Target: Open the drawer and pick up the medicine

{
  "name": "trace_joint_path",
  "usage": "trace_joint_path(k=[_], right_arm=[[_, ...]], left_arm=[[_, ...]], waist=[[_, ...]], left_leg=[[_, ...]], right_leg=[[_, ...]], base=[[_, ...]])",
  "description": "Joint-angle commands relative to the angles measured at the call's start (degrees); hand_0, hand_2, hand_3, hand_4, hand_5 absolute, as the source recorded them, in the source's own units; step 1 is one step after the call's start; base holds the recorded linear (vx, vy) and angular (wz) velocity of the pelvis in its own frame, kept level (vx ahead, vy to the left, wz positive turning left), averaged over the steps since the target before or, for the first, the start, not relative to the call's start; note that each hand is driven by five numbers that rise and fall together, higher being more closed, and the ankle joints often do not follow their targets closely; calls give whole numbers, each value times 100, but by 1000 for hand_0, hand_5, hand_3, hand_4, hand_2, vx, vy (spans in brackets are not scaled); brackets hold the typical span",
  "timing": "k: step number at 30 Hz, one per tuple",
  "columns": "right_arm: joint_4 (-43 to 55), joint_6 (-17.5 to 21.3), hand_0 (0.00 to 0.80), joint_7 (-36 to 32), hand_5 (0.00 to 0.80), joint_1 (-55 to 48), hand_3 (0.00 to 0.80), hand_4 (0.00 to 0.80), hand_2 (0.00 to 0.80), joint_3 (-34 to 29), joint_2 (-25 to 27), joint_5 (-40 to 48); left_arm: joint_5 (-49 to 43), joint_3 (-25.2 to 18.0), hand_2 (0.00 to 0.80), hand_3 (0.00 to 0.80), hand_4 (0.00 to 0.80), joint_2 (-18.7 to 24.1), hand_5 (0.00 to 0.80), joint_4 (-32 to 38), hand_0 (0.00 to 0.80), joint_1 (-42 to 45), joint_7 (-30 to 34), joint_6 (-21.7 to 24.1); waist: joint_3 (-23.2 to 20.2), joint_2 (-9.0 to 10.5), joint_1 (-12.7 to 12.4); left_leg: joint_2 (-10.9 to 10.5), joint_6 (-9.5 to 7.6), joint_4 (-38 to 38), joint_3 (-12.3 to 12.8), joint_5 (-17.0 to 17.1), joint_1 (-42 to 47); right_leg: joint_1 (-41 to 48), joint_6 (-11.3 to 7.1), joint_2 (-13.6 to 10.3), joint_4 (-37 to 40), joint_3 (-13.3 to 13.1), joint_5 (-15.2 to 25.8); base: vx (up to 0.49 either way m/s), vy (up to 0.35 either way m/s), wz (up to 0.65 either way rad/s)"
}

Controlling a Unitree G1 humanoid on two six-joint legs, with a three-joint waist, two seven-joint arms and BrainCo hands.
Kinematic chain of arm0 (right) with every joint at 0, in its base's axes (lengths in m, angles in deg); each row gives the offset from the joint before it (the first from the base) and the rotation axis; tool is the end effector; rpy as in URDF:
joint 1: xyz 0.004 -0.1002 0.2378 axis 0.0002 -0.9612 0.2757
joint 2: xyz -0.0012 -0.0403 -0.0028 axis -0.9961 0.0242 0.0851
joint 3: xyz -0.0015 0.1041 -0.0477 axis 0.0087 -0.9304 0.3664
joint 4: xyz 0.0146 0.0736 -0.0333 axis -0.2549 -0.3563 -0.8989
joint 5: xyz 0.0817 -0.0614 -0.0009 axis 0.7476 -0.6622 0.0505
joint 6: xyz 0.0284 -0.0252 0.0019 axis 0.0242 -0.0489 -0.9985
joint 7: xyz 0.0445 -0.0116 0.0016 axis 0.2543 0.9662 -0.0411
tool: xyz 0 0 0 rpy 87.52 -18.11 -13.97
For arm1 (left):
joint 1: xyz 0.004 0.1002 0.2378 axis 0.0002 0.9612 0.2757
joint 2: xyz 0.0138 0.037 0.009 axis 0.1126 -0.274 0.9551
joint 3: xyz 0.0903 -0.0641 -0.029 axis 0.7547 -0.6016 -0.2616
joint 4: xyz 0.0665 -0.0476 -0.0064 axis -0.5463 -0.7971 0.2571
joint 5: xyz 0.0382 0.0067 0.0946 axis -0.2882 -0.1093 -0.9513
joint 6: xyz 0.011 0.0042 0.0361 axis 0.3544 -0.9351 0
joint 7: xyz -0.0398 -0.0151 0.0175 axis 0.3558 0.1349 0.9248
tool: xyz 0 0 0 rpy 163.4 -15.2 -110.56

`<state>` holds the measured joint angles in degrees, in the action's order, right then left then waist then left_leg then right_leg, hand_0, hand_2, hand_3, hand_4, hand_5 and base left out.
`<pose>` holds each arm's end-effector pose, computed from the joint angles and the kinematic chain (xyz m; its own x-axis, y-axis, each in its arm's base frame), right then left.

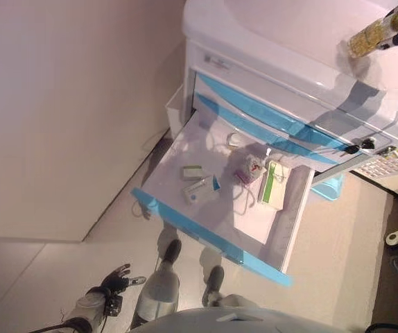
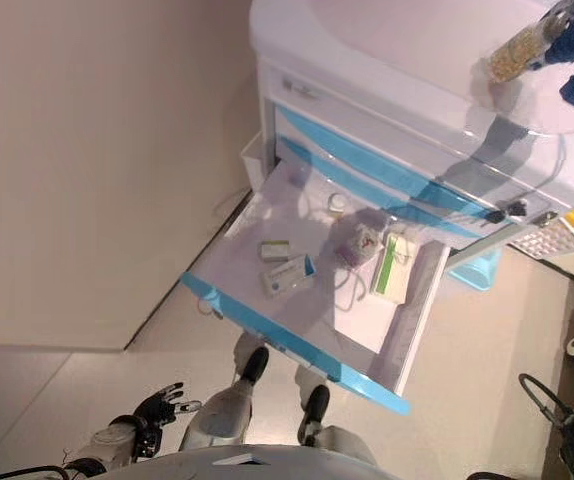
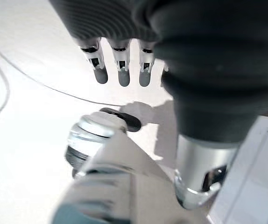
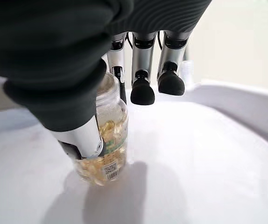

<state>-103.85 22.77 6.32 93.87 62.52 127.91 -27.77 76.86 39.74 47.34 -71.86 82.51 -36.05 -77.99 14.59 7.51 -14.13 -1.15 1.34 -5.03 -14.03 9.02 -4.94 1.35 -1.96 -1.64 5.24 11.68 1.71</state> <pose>0.3274 -0.3244 0.3505 0.9344 -0.3182 0.1601 0.2330 0.2059 -0.9504 0.0949 0.2693 -0.1065 0.5202 0.0615 -0.8518 0.0480 0.9937 0.1011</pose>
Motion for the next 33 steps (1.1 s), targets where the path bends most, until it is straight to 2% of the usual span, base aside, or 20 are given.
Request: trace_joint_path(k=[1,8,9,10,11,12,13,14,22,33], right_arm=[[-34,-80,800,-16,800,959,800,800,800,749,165,-393],[-183,-157,800,-275,800,1194,800,800,800,1000,5,-548],[-207,-165,747,-319,747,1202,747,747,747,1001,-2,-559],[-229,-159,464,-315,464,1208,464,464,464,1011,-8,-573],[-241,-139,276,-310,276,1211,276,276,276,1017,-13,-596],[-256,-117,138,-341,138,1206,138,138,138,1015,-25,-627],[-257,-119,50,-356,50,1208,50,50,50,1012,-27,-617],[-247,-132,0,-353,0,1232,0,0,0,1035,-40,-614],[-310,3,0,-331,0,1182,0,0,0,961,-22,-653],[-266,210,0,297,0,1143,0,0,0,761,48,-525]], left_arm=[[153,101,0,0,0,323,0,163,0,191,-36,96],[242,134,0,0,0,343,0,265,0,210,-22,203],[240,134,0,0,0,353,0,286,0,206,-16,208],[242,138,0,0,0,358,0,305,0,209,-17,220],[243,139,0,0,0,358,0,318,0,209,-21,221],[233,137,0,0,0,355,0,351,0,200,-37,208],[223,135,0,0,0,357,0,370,0,205,-35,206],[231,150,0,0,0,362,0,389,0,200,-39,199],[221,146,0,0,0,359,0,365,0,197,-19,189],[159,169,0,0,0,320,0,331,0,234,5,142]], waist=[[-28,324,-102],[40,333,-144],[47,335,-149],[52,337,-153],[53,339,-154],[56,346,-156],[55,345,-157],[55,345,-156],[10,324,-129],[-94,274,-116]], left_leg=[[-197,-190,275,228,-713,49],[-178,-180,214,193,-676,16],[-178,-179,212,188,-675,13],[-178,-177,210,186,-672,8],[-178,-176,207,186,-670,3],[-178,-173,200,184,-667,2],[-179,-172,194,181,-666,7],[-179,-171,185,181,-664,14],[-177,-164,131,212,-665,88],[-187,-157,124,220,-694,181]], right_leg=[[-248,-155,-202,-382,-126,141],[-324,-169,-201,-398,-116,165],[-332,-173,-201,-402,-113,167],[-339,-176,-203,-403,-112,171],[-344,-177,-204,-403,-111,173],[-352,-180,-206,-406,-105,176],[-356,-182,-208,-411,-104,177],[-363,-183,-210,-417,-102,179],[-335,-199,-223,-411,-91,181],[-260,-217,-244,-421,-76,148]], base=[[7,0,7],[1,2,1],[0,0,0],[0,0,0],[0,0,0],[0,0,0],[0,0,0],[0,0,0],[0,0,0],[0,0,0]])
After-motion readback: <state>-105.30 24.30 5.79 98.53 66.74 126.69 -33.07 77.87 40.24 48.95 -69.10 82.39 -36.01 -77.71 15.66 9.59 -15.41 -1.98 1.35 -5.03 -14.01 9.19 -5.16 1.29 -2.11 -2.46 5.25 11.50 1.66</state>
